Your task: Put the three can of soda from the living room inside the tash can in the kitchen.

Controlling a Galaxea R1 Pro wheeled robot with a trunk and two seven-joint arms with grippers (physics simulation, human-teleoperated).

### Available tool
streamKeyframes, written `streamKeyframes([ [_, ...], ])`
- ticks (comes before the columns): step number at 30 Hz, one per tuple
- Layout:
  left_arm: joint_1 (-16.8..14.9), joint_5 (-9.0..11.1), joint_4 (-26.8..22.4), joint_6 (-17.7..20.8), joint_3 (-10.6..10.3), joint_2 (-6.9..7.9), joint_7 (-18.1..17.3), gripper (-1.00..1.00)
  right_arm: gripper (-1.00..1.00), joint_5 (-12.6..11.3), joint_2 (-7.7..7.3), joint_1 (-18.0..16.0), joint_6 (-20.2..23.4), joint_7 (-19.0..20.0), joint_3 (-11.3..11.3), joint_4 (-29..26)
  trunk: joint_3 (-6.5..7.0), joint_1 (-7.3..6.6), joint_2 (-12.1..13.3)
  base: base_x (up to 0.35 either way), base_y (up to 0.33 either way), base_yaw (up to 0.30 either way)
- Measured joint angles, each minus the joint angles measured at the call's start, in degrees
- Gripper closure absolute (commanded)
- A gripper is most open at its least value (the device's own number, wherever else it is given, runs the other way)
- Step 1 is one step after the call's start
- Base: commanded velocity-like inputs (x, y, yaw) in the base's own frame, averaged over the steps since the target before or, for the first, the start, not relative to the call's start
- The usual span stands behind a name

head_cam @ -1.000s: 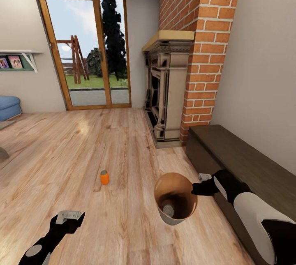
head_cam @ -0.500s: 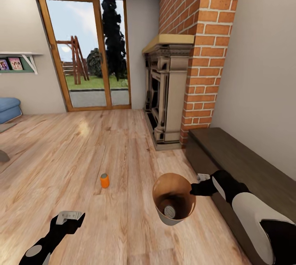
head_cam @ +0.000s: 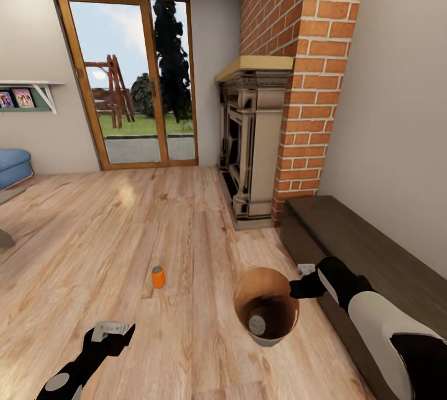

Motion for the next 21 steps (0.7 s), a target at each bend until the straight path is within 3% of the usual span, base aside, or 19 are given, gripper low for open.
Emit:
streamKeyframes([
  [2, 0.0, 0.0, 0.62, -0.5, 0.0, -0.65, -0.64, -1.0, 1.0, 2.87, 0.0, 0.0, -0.14, -0.44, 1.49, 0.0, 0.0, 0.0, 0.0, 0.063, 0.0, 0.0],
  [5, 0.0, 0.0, 1.25, -0.5, 0.0, -1.24, -0.72, -1.0, 1.0, 6.62, 0.0, -0.01, -0.19, -0.42, 1.76, -0.02, 0.0, 0.0, 0.0, 0.063, 0.0, 0.0],
  [8, 0.0, 0.0, 1.26, -0.5, 0.0, -1.24, -0.72, -1.0, 1.0, 8.9, 0.0, 0.0, 0.12, -0.37, 1.66, -0.02, 0.0, 0.0, 0.0, 0.063, 0.0, 0.0],
  [18, 0.0, 0.0, 1.26, -0.5, 0.0, -1.24, -0.72, -1.0, 1.0, 13.43, 0.01, -0.01, 1.88, -0.34, 1.42, -0.02, 0.0, 0.0, 0.0, 0.062, 0.0, 0.0],
  [21, 0.07, 0.12, 0.93, 0.47, -0.18, -2.21, -1.14, -1.0, 1.0, 13.84, -0.46, 0.19, 2.56, 0.23, 2.59, 0.64, 0.0, 0.0, 0.0, 0.034, 0.0, 0.0],
])
